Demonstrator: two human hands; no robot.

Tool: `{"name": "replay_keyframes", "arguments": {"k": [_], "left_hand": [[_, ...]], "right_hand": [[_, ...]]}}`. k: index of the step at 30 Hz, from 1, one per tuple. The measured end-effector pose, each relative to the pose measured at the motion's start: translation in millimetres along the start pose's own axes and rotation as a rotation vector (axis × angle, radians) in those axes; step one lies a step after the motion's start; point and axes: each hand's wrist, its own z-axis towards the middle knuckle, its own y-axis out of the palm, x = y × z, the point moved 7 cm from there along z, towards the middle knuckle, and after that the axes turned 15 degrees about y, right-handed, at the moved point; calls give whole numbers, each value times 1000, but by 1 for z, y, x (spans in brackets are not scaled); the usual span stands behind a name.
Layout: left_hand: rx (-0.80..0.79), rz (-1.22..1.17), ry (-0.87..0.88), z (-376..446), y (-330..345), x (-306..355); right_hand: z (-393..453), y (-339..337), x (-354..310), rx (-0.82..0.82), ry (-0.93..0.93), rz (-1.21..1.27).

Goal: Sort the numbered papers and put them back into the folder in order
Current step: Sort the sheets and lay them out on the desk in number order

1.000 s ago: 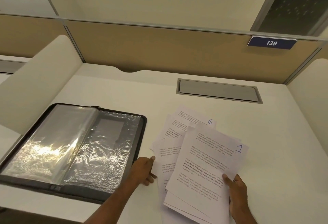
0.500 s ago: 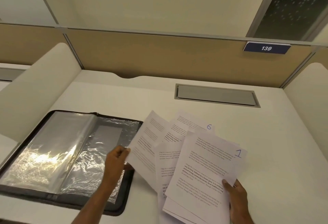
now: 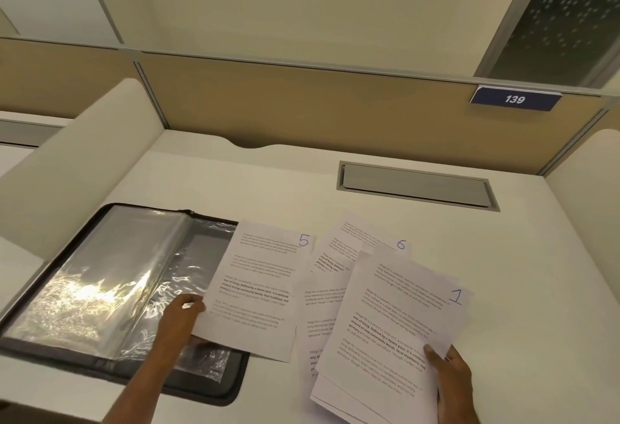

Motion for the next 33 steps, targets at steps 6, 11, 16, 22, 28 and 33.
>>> {"name": "replay_keyframes", "arguments": {"k": [6,11,16,22,28,33], "left_hand": [[-109,1,24,-1,11,9],[-59,-80,289,-23,8,55],[79,-279,327,-59,8,74],[184,-488,309,-87,15,86],[19,-517,286,-108,55,90],[-144,-493,216,-120,95,78]], "right_hand": [[-11,11,-9,-80,50,79],[-38,48,-28,-254,40,119],[-66,92,-33,-443,53,170],[-89,138,-36,-576,56,143],[-95,147,-56,-535,-113,148],[-88,128,-56,-519,-103,70]]}}
